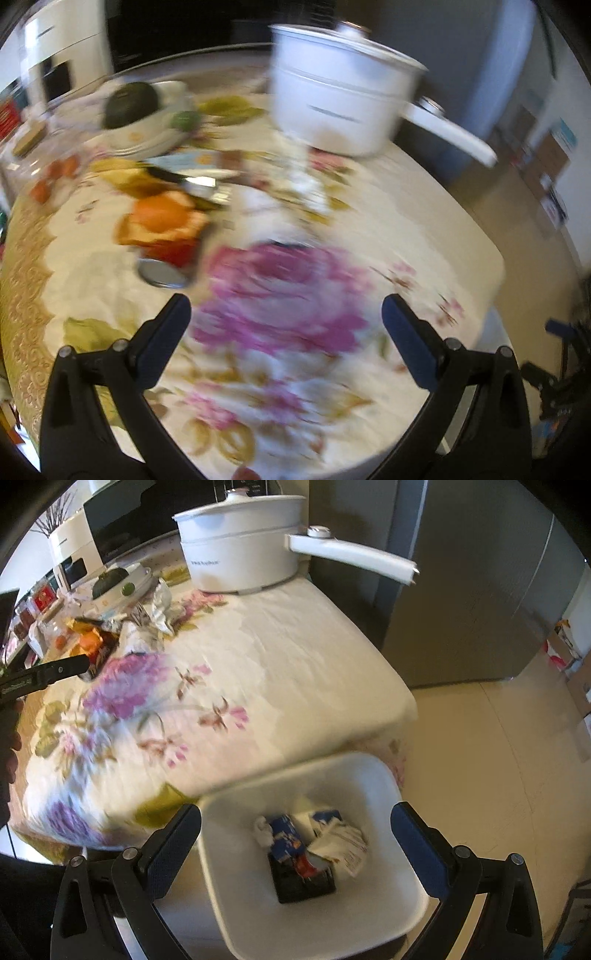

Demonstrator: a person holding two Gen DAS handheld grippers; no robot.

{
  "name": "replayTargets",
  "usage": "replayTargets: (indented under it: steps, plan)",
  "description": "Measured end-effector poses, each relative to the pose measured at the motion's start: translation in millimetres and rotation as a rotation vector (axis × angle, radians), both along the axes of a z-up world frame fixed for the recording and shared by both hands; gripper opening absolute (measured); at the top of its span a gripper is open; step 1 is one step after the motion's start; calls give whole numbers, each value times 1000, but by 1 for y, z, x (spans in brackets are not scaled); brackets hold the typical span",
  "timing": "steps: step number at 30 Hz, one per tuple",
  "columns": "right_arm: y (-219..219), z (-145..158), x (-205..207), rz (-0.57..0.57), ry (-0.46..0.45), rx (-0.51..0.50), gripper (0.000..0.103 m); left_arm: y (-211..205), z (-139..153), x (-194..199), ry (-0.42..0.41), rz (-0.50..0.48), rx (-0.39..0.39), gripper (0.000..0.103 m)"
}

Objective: Collect trash
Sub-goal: 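Move both tools back over the table, then grasp the yellow wrapper with the left tool while the right tool grasps a white tissue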

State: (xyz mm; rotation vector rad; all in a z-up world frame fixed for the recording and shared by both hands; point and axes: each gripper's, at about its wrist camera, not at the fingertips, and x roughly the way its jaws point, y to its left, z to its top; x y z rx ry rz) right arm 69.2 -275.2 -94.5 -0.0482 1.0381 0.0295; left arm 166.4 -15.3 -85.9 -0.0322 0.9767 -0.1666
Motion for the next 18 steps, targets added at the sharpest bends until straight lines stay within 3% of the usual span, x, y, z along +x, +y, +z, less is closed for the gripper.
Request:
replayTargets:
  steps: [7,12,18]
  plan:
    - [27,6,28,10,-17,60,103,51,-6,23,-94,142,-15,103]
    - [51,4,48,91,-23,34,103,70,-14,44,-162,142,25,102]
    - [81,-2,77,177,-43,49,103,85,-20,66,-212,96,-7,98]
